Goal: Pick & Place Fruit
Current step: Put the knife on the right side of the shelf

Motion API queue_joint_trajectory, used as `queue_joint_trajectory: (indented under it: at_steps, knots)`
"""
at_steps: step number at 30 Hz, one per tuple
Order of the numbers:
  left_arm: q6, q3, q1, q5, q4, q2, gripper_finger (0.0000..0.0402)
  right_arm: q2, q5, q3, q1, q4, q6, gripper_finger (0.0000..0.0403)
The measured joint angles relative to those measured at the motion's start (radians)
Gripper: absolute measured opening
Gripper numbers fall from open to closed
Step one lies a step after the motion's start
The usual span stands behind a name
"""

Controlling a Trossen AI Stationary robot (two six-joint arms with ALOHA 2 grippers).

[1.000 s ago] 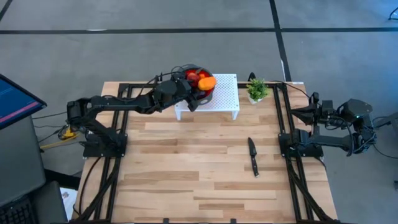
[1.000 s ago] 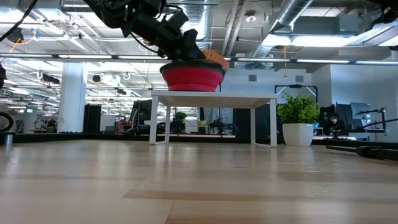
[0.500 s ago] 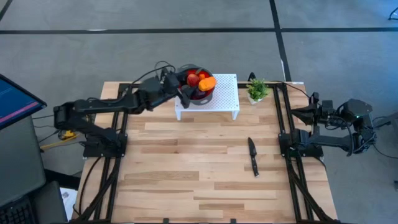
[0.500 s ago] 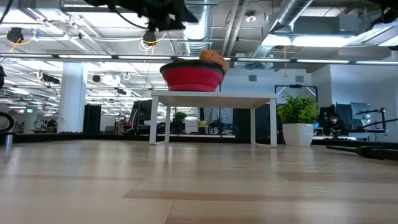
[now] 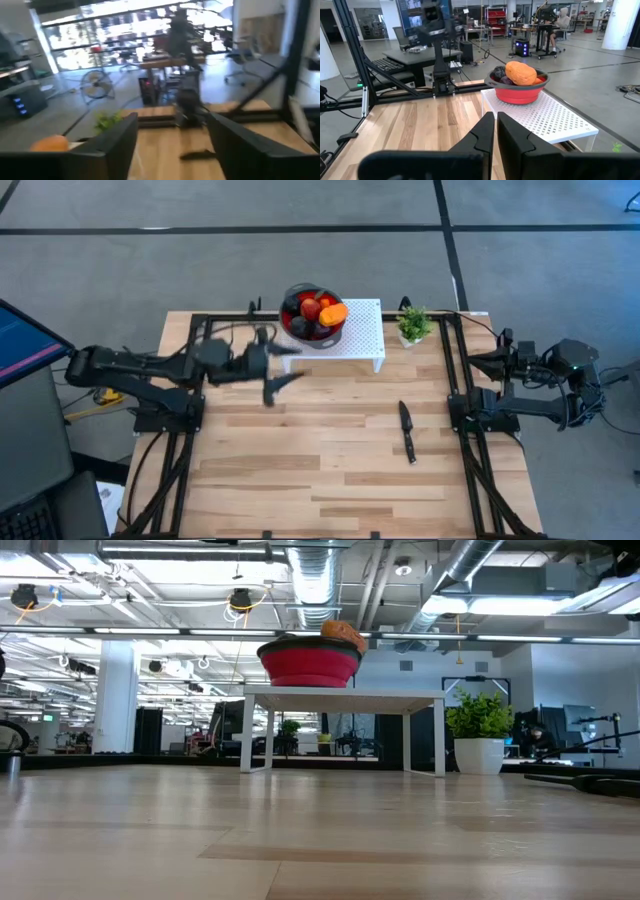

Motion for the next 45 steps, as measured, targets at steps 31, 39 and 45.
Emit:
queue_joint_trajectory:
  at_steps: [31, 39, 45]
  knots:
    - [-0.144, -0.674, -0.053, 0.024, -0.002, -0.677, 0.0002, 0.000, 0.000, 0.000, 0.000, 0.000, 0.000, 0.0017]
    - [-0.208, -0.778, -0.044, 0.082, 0.021, -0.733, 0.0002, 0.000, 0.000, 0.000, 0.000, 0.000, 0.000, 0.0017]
    - [-0.218, -0.820, 0.019, 0.139, 0.040, -0.791, 0.0001, 0.000, 0.000, 0.000, 0.000, 0.000, 0.000, 0.0017]
